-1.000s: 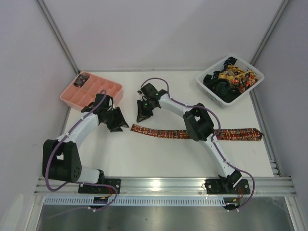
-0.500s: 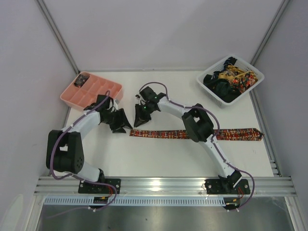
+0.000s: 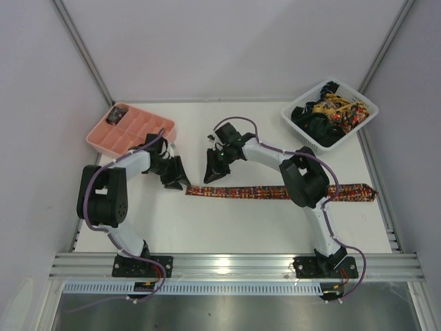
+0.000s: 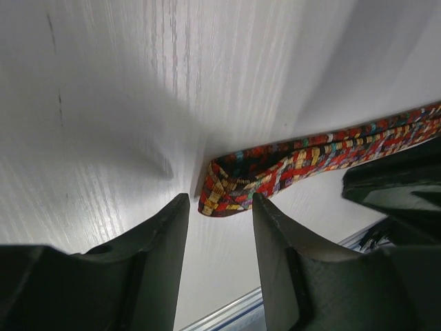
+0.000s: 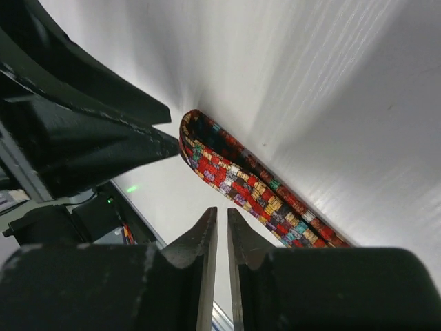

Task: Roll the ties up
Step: Roll the tie

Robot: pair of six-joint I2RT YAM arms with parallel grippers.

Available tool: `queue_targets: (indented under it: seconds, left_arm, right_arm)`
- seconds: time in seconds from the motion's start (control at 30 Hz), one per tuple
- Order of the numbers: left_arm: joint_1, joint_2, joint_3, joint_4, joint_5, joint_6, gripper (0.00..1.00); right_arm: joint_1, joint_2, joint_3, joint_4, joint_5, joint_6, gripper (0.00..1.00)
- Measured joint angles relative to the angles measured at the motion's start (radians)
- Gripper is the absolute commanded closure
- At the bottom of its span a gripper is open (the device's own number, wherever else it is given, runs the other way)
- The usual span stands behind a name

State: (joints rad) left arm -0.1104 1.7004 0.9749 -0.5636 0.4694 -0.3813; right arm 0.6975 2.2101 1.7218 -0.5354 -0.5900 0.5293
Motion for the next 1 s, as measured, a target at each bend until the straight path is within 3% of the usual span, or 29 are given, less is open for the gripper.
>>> queue_targets:
  seconds: [0.6,1.0]
  left_arm:
    - [0.001,0.041,0.056,-0.021,-0.01,0.076,0.62]
    - [0.0,0.043,0.032,-0.009,0.032,0.076,0.62]
  right_arm:
    - [0.003,0.011,-0.076,0.128,-0.064,0.096,0.88]
    - [0.003,0.026,-0.076,0.141,-0.076,0.108,0.89]
